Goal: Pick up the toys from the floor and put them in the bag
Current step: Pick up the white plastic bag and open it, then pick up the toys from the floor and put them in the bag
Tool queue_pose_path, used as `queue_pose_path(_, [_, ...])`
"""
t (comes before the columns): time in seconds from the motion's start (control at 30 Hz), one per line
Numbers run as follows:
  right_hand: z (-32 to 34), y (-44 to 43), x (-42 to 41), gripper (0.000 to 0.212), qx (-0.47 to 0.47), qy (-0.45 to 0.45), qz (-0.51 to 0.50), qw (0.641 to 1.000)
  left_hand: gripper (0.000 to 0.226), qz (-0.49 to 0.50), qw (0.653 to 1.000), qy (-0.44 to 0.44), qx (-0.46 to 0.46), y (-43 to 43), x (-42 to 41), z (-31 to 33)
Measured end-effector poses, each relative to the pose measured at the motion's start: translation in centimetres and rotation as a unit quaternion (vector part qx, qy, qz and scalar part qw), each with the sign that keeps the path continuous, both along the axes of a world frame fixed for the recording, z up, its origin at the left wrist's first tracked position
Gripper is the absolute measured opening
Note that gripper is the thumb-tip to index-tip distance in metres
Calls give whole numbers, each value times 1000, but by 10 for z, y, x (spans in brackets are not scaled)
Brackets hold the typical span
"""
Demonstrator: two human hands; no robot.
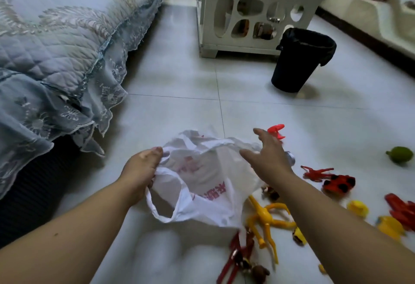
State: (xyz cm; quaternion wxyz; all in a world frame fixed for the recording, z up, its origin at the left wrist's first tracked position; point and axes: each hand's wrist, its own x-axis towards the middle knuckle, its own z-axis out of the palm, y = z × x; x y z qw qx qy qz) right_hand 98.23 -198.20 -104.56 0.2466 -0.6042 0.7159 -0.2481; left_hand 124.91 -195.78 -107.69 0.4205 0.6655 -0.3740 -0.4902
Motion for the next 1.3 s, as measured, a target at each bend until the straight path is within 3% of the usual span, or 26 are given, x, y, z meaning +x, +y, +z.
queue_pose_path(0.13, [-22,67,-39,44,-42,43,-44,997,33,0,995,-84,-54,2,-13,3])
queue_pose_path(0.27, [-84,128,-56,42,190,76,4,979,28,-7,992,-104,-65,6,-13,0])
queue_pose_path(0.37, [-124,155,-41,46,279,89,60,954,28,30,994,-81,-64,10,-5,-1])
queue_pose_path(0.57, [-143,170,-22,49,223,158,61,960,31,49,995,-70,-47,22,3,-6])
queue_pose_path(0.7, [-126,173,-31,77,248,157,65,954,33,32,996,-68,-42,23,0,1])
queue_pose_path(0.77, [-108,174,-38,75,299,112,67,945,33,24,997,-64,-38,22,-3,0])
queue_pose_path(0.87, [-71,168,-37,59,308,-60,7,950,34,3,998,-56,-31,22,-11,-2])
queue_pose_path(0.93, [-54,148,-26,42,266,-175,-31,947,34,-3,999,-47,-25,22,-13,-1])
queue_pose_path(1.03, [-39,103,11,6,274,-324,-72,903,35,3,1000,-7,-11,23,-11,0])
queue_pose_path(1.17, [-54,57,64,13,300,-404,-108,858,28,-4,999,35,14,30,-10,2])
queue_pose_path(1.23, [-58,47,80,11,305,-387,-100,864,25,-5,999,42,16,33,-12,3])
queue_pose_path(1.3, [-62,45,82,33,290,-373,-95,876,25,-5,999,45,16,35,-10,2])
